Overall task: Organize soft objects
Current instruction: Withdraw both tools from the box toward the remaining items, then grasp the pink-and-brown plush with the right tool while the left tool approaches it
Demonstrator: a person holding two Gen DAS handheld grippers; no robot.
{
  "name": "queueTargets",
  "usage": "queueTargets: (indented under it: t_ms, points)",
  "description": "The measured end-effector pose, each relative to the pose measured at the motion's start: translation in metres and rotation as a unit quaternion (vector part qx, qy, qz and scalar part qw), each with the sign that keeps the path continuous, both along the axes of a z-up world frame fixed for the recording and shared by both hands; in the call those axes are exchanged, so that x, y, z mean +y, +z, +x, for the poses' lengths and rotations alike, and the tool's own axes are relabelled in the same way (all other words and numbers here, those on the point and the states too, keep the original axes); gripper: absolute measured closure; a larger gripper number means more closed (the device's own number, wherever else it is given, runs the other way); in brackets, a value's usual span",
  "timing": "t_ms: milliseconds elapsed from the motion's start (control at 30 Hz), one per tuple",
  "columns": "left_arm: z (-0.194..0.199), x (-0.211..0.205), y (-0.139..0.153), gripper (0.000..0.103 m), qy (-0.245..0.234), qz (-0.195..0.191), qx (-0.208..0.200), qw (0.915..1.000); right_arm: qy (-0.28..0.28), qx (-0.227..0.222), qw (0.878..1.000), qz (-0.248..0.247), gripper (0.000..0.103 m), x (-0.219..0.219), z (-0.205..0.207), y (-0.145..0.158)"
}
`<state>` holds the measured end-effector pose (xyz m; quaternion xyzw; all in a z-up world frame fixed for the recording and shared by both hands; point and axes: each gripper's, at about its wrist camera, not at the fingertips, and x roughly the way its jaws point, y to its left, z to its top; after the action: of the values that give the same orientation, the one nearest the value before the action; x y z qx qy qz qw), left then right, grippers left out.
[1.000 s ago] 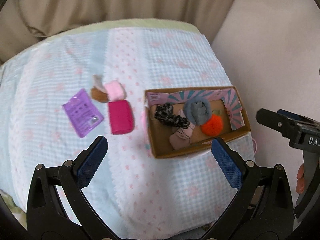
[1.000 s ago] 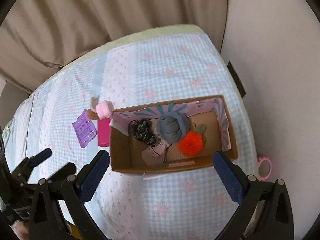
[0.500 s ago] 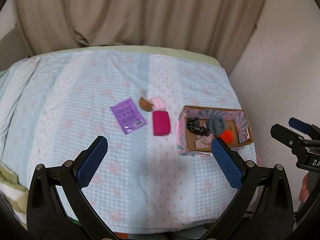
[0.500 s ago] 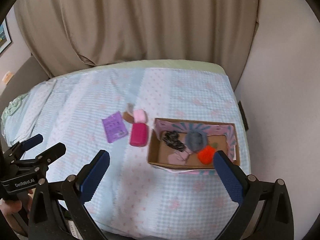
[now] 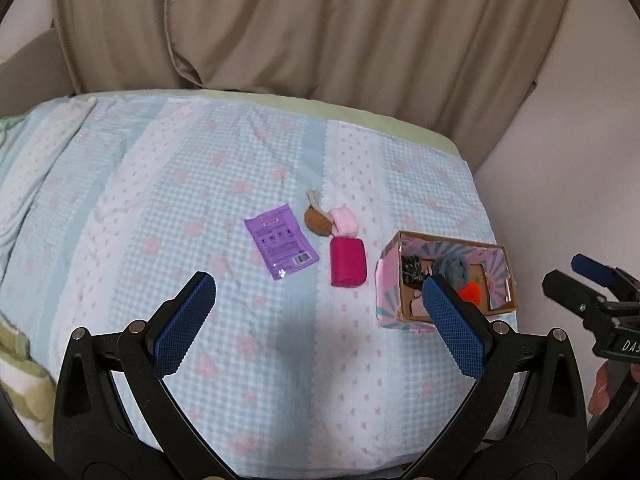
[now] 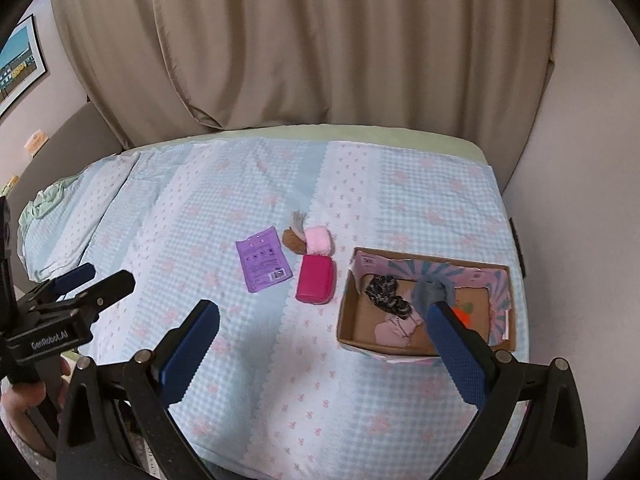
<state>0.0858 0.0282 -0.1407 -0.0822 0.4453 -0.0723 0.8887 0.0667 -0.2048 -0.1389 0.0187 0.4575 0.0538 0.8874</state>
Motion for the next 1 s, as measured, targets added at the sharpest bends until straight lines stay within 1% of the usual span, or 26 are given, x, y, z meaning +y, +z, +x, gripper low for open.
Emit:
queueTargets:
  t_ms: [100, 267, 400, 533, 633, 733, 833, 900, 933, 967, 1000]
  points:
    - [0.019, 0.010, -0.007, 0.000, -0.011, -0.012, 0.000, 0.9999, 0.000, 0.003, 1.000, -0.008, 0.000, 0.012, 0.013, -0.007]
    - [0.060, 0.019, -0.024, 0.000, -0.048, -0.031, 0.019, 0.9982, -0.004, 0.009, 1.000, -0.018, 0.000, 0.031, 0.045, -0.020]
    - [0.098, 0.027, -0.038, 0.000, -0.072, -0.031, 0.029, 0.9965, 0.003, 0.030, 0.999, -0.018, 0.000, 0.044, 0.081, -0.041]
    - [0.139, 0.030, -0.058, 0.000, -0.088, -0.040, 0.045, 0.9943, 0.011, 0.050, 0.999, -0.016, 0.000, 0.050, 0.117, -0.064]
    - [0.176, 0.027, -0.084, 0.000, -0.100, -0.047, 0.066, 0.9917, 0.020, 0.070, 0.997, -0.027, 0.000, 0.053, 0.146, -0.087]
    - [0.205, 0.021, -0.110, 0.000, -0.110, -0.049, 0.085, 0.9890, 0.034, 0.096, 0.994, -0.034, 0.000, 0.053, 0.176, -0.115]
    - [0.234, 0.012, -0.142, 0.000, -0.124, -0.051, 0.108, 0.9850, 0.053, 0.124, 0.990, -0.048, 0.000, 0.054, 0.205, -0.146]
    - [0.251, 0.005, -0.166, 0.000, -0.134, -0.047, 0.124, 0.9820, 0.063, 0.159, 0.983, -0.060, 0.000, 0.053, 0.230, -0.175]
    - [0.259, 0.001, -0.178, 0.000, -0.140, -0.046, 0.135, 0.9799, 0.064, 0.168, 0.982, -0.062, 0.000, 0.052, 0.237, -0.184]
    - [0.268, -0.003, -0.196, 0.001, -0.144, -0.048, 0.151, 0.9767, 0.069, 0.181, 0.979, -0.062, 0.000, 0.050, 0.247, -0.199]
    - [0.274, -0.006, -0.207, 0.001, -0.146, -0.050, 0.161, 0.9749, 0.076, 0.197, 0.975, -0.064, 0.000, 0.049, 0.257, -0.213]
